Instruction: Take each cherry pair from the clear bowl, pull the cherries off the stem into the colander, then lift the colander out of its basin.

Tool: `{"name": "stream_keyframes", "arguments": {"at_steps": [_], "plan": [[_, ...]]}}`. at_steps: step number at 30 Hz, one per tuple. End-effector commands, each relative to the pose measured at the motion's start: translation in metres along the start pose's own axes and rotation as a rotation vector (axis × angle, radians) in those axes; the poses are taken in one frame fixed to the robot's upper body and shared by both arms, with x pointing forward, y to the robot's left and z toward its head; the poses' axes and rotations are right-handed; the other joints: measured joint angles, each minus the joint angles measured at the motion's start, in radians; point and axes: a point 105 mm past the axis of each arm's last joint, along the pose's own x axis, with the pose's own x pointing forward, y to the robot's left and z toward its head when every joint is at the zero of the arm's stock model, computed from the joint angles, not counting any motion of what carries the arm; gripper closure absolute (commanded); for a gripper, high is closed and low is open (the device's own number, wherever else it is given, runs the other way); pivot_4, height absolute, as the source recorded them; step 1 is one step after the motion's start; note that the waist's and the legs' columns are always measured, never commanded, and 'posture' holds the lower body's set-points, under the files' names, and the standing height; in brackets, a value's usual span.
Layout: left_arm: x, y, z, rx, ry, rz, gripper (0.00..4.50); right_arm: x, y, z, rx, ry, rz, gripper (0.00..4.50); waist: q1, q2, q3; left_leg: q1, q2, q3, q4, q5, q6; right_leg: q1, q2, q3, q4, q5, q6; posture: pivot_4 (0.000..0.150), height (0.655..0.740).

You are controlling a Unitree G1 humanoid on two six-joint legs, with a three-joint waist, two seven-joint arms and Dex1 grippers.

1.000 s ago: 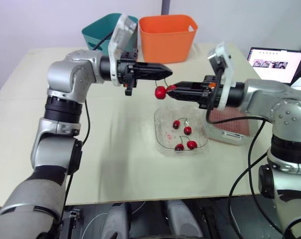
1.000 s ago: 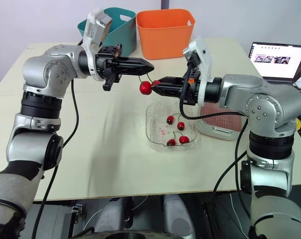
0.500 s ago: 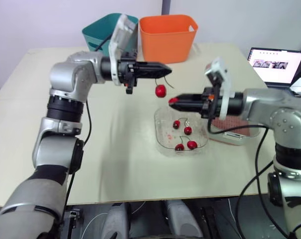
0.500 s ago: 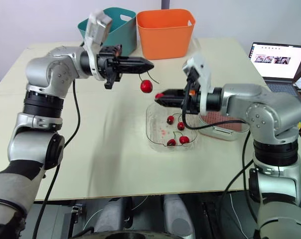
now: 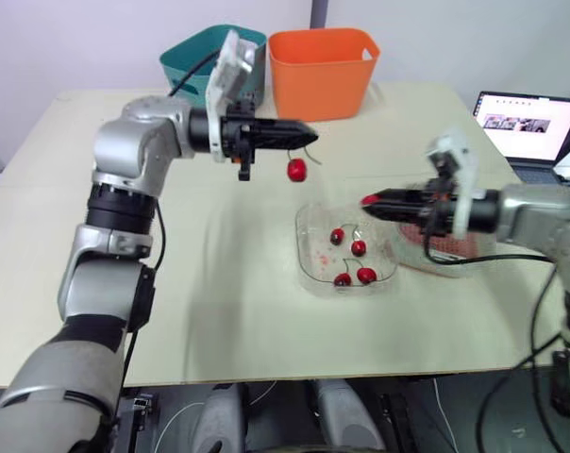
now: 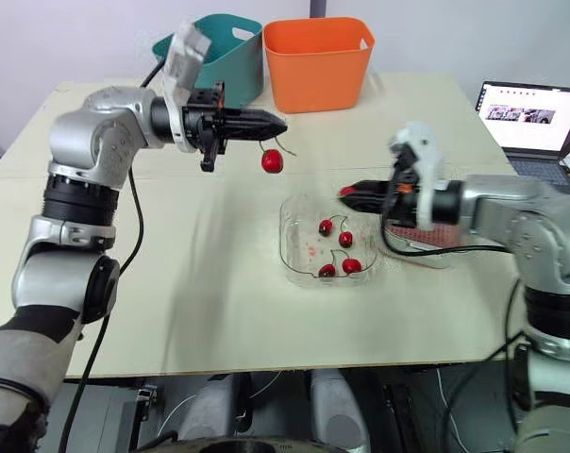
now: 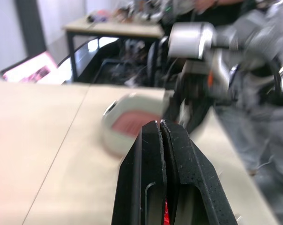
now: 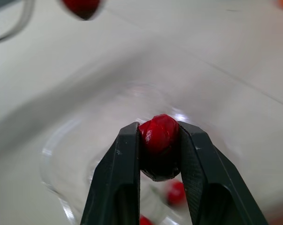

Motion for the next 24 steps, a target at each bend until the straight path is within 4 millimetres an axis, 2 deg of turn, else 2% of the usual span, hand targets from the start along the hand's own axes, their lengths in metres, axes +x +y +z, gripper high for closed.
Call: {"name": "stream_keyframes", "arguments": {"at_steps": [1, 5, 10, 14, 20, 22, 24], "plan": [[0.002, -0.005, 0.011, 0.068, -0.014, 0.0, 4.5, -0.03, -0.027, 0.003, -0.035, -0.016, -0.149, 3.62, 0.001, 0.0, 0.0, 0.0, 0.0, 0.0, 0.0, 0.0, 0.0, 0.0, 0.0, 0.0, 0.0, 0.0, 0.0, 0.15, 0.74], [0.003, -0.009, 0.009, 0.057, -0.023, -0.007, 4.5, -0.045, -0.048, -0.018, -0.04, 0.061, -0.264, 3.62, -0.006, 0.0, 0.0, 0.0, 0.0, 0.0, 0.0, 0.0, 0.0, 0.0, 0.0, 0.0, 0.0, 0.0, 0.0, 0.15, 0.74], [0.006, -0.011, 0.006, 0.052, -0.021, -0.009, 4.5, -0.045, -0.063, -0.037, -0.03, 0.104, -0.35, 3.62, -0.012, 0.0, 0.0, 0.001, 0.0, 0.0, 0.0, 0.0, 0.0, 0.0, 0.001, 0.001, 0.001, 0.0, 0.0, 0.15, 0.74], [0.006, -0.011, 0.005, 0.053, -0.017, -0.011, 4.5, -0.041, -0.064, -0.039, -0.027, 0.09, -0.353, 2.34, -0.011, 0.0, 0.0, 0.001, 0.0, 0.0, 0.0, 0.0, 0.0, 0.0, 0.001, 0.001, 0.001, 0.0, 0.0, 0.15, 0.74], [0.003, -0.01, 0.006, 0.06, -0.009, -0.002, 4.5, -0.041, -0.058, -0.021, -0.023, 0.022, -0.303, 0.2, -0.011, 0.0, 0.0, 0.001, 0.0, 0.0, 0.0, 0.0, 0.0, 0.0, 0.0, 0.001, 0.001, 0.0, 0.0, 0.15, 0.74], [0.002, -0.01, 0.008, 0.064, -0.013, -0.001, 4.5, -0.037, -0.051, -0.006, -0.013, -0.043, -0.259, 0.2, -0.012, 0.0, 0.0, 0.001, 0.0, 0.0, 0.0, 0.0, 0.0, 0.0, 0.001, 0.001, 0.001, 0.0, 0.0, 0.15, 0.74], [0.001, -0.01, 0.011, 0.07, -0.021, -0.003, 4.5, -0.028, -0.035, 0.008, -0.008, -0.093, -0.169, 0.2, -0.013, 0.0, 0.0, 0.001, 0.0, 0.0, 0.0, 0.0, 0.0, 0.0, 0.001, 0.001, 0.001, 0.0, 0.0, 0.15, 0.74]]}}
